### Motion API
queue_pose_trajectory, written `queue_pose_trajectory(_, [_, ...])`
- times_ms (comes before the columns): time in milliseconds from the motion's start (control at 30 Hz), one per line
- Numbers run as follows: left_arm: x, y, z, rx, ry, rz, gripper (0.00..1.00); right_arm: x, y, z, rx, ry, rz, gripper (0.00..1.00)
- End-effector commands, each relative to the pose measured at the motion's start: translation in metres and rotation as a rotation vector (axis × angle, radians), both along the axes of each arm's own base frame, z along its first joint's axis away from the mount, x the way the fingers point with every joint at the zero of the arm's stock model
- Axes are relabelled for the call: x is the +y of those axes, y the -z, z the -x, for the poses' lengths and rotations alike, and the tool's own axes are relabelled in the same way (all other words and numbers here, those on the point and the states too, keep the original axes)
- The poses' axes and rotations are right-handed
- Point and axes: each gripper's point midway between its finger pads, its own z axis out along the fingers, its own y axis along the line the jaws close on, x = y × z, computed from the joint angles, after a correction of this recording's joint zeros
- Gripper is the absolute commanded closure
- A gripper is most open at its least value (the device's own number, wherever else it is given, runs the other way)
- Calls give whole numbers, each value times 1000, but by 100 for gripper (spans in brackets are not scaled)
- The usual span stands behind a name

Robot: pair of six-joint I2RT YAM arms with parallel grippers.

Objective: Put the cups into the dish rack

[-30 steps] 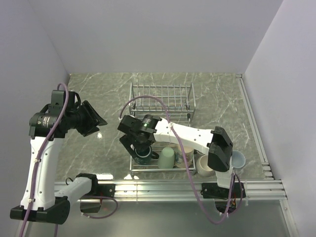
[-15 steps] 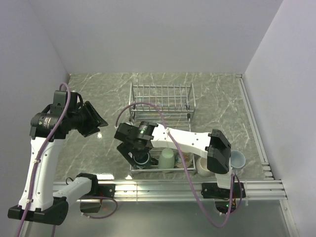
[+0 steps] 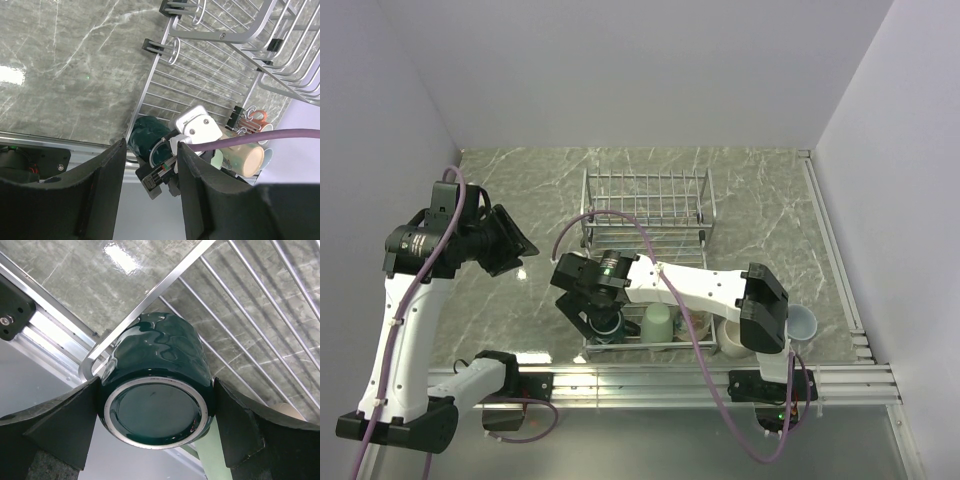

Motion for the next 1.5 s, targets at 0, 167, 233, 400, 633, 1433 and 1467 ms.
queue_pose_trajectory(0, [2,-4,4,-6,8,-16,50,-3,-7,15,28,-13,-7,11])
queue_pose_trajectory(167, [2,-4,4,-6,8,-16,50,0,-16,10,1,0,-13,1])
queue_pose_trajectory(233, [2,-5,3,-7,10,-16,50,-2,-19,6,-11,5,0,1])
queue_pose_trajectory(400, [2,-4,1,-1,7,-18,50,4,-42,1,-47,-10,-25,0])
queue_pose_trajectory(633, [3,-5,1,-6,4,-21,50,8,-77,-13,-115,7,-46,0])
queue_pose_trajectory(1433, [-9,-12,-23,1,36,9,52,-251,-115,-65,-144,1020,-322,8])
queue_pose_trajectory(1467, [-10,-13,-24,-4,39,12,52,-258,-79,-54,-86,1048,-264,9])
